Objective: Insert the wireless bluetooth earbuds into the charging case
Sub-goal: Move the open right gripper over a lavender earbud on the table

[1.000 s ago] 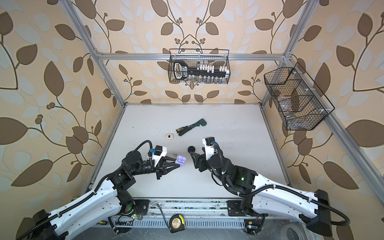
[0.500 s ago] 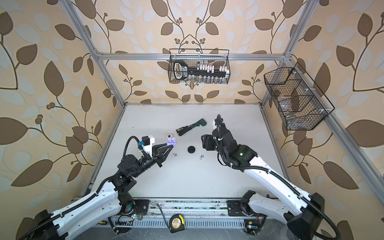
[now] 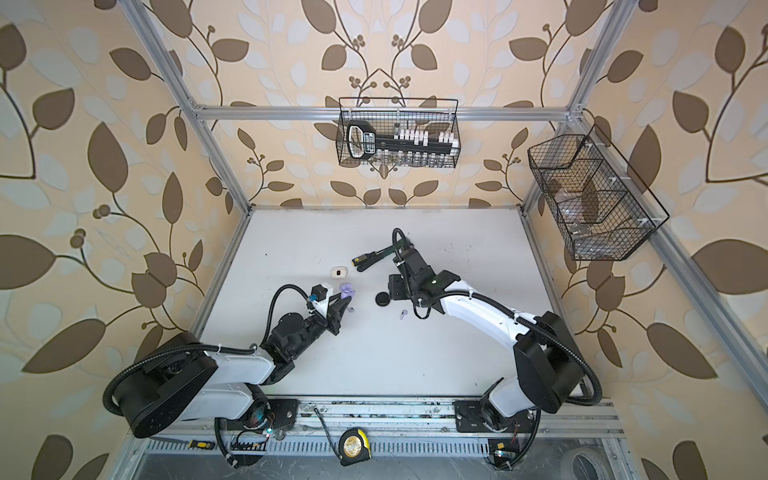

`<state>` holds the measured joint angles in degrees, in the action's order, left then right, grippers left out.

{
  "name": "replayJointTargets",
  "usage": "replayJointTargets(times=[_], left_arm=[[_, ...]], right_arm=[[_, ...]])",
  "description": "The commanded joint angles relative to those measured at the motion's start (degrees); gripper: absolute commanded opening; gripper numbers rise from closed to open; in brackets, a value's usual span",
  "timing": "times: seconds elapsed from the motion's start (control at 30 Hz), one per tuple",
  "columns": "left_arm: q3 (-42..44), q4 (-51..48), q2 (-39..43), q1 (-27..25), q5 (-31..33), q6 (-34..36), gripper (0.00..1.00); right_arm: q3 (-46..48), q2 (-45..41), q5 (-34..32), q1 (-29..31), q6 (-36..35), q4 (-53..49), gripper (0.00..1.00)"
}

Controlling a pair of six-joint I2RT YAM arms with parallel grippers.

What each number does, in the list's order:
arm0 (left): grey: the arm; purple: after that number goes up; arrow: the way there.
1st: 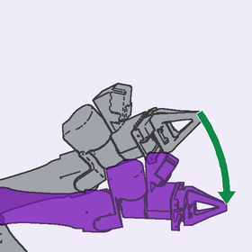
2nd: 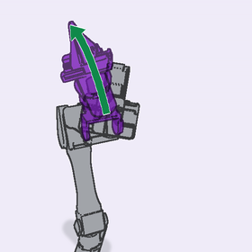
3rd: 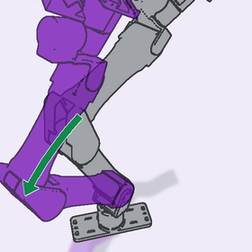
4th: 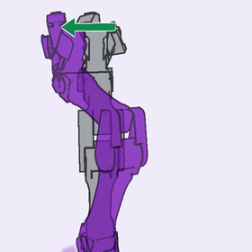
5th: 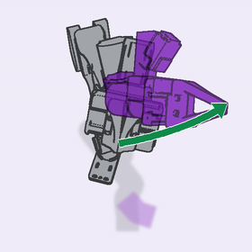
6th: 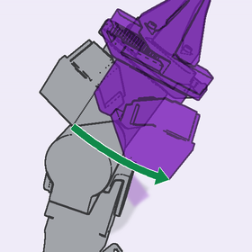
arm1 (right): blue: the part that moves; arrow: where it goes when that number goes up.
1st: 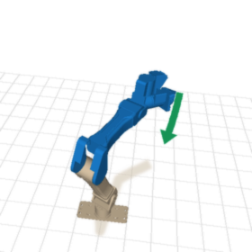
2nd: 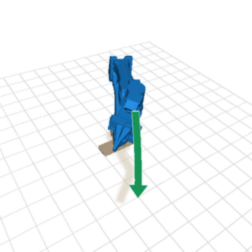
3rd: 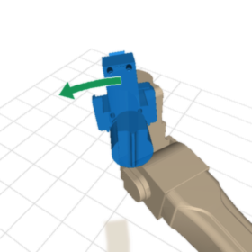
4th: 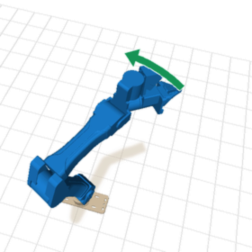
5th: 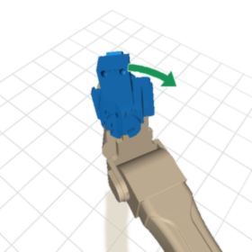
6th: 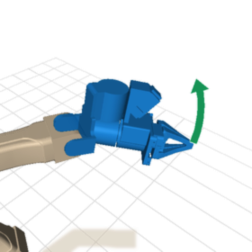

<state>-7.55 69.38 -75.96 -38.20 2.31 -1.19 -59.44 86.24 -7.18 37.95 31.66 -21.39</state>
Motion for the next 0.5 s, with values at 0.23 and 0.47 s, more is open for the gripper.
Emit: replayJointTargets(times=[0.23,0.47], left_arm=[[-1.2,12.2,1.0,0.1,-6.4,7.1,0.00],[-0.5,12.2,1.2,0.1,-9.3,8.7,0.00]], right_arm=[[3.2,7.1,-3.2,-0.2,2.5,2.1,0.55],[0.8,13.9,-6.6,1.2,2.6,-0.3,0.54]])
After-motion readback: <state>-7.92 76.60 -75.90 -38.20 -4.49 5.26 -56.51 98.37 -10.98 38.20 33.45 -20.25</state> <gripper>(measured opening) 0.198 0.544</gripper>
